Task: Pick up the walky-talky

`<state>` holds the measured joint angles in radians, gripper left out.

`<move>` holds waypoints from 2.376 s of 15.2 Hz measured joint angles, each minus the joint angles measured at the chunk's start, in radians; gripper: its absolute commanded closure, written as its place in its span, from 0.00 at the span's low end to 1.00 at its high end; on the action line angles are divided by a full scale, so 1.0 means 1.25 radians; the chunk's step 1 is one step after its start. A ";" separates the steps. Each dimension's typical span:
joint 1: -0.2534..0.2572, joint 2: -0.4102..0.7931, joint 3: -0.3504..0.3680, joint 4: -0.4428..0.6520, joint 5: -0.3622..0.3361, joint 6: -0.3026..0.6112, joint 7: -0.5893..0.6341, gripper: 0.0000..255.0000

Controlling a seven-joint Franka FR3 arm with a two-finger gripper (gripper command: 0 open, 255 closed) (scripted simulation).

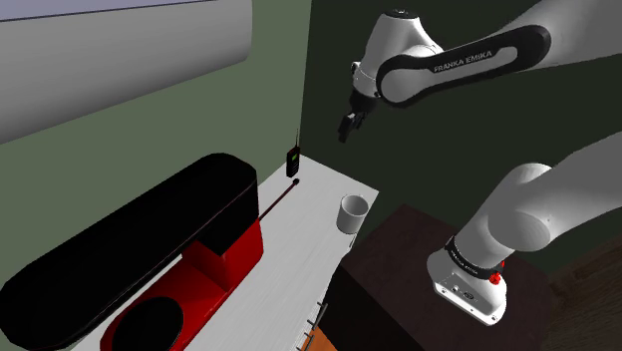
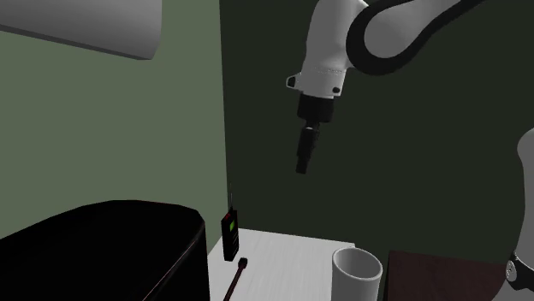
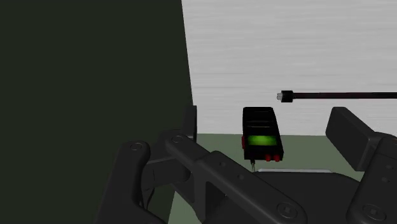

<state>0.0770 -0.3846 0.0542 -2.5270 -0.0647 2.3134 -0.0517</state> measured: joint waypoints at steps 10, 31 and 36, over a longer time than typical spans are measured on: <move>-0.005 0.302 0.055 0.128 -0.130 0.254 0.110 0.00; 0.041 0.532 0.015 0.245 -0.319 0.403 0.266 1.00; 0.036 0.522 0.021 0.246 -0.308 0.391 0.255 1.00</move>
<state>0.1222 0.2679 0.0800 -2.2202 -0.4499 2.8022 0.2668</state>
